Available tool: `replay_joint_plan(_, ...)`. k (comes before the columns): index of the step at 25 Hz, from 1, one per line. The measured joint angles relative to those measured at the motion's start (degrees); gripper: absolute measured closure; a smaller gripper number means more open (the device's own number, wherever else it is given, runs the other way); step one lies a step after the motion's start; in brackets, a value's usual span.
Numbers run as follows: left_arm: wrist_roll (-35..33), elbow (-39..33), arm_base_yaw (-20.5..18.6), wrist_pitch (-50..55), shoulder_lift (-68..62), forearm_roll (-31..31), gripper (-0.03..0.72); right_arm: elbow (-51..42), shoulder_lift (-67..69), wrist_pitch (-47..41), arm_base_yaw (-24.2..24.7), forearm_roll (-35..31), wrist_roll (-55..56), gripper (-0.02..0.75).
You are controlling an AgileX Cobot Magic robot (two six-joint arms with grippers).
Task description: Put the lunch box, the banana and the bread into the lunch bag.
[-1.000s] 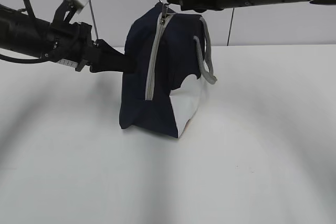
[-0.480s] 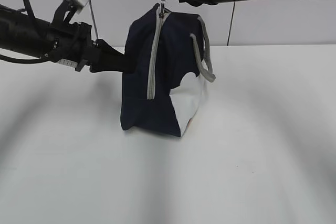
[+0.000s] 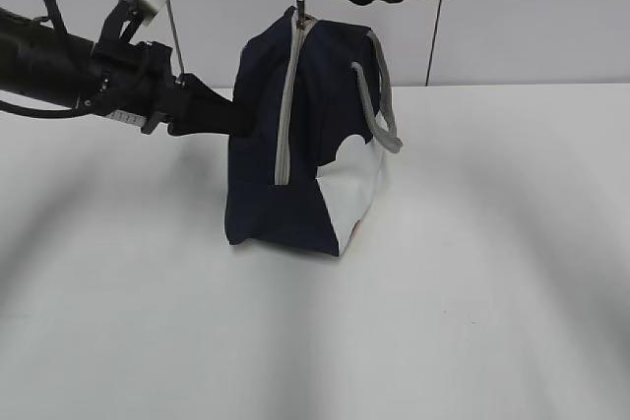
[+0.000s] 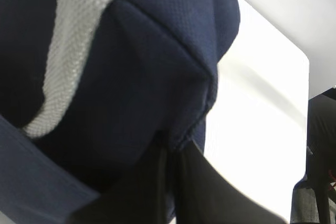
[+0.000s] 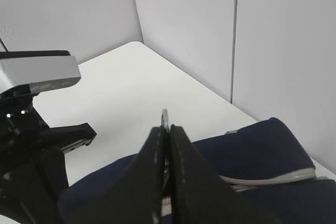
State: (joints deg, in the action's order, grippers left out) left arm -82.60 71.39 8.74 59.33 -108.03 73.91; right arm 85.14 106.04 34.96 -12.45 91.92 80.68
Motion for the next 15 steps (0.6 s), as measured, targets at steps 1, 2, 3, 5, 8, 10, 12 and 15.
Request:
replay_joint_plan(1, 0.0, 0.0, 0.0, 0.0, 0.0, 0.0, 0.685, 0.0, -0.1, 0.0, 0.1, 0.0, 0.0, 0.754)
replay_joint_plan(2, 0.0, 0.0, 0.0, 0.0, 0.0, 0.1, 0.685, 0.0, -0.2, 0.1, 0.1, 0.2, 0.1, 0.754)
replay_joint_plan(3, 0.0, 0.0, 0.0, -0.1, 0.0, 0.1, 0.685, 0.0, -0.5, 0.1, 0.1, 0.5, 0.1, 0.754)
replay_joint_plan(5, 0.0, 0.0, 0.0, -0.3, 0.0, 0.3, 0.685, 0.0, -1.2, 0.4, 0.1, 1.0, 1.0, 0.754)
replay_joint_plan(8, 0.0, 0.0, 0.0, -0.5, 0.0, 0.2, 0.685, 0.0, -2.2, 0.7, 0.1, 4.3, 4.0, 0.754)
replay_joint_plan(10, 0.0, 0.0, 0.0, -0.5, 0.0, 0.2, 0.685, 0.0, -2.9, 0.8, 0.1, 7.2, 5.6, 0.754)
replay_joint_plan(12, 0.0, 0.0, 0.0, -0.5, 0.0, 0.2, 0.685, 0.0, -3.2, 0.8, 0.1, 8.3, 6.1, 0.754)
replay_joint_plan(15, 0.0, 0.0, 0.0, -0.5, 0.0, 0.1, 0.685, 0.0, -3.3, 0.8, 0.1, 9.0, 6.5, 0.754)
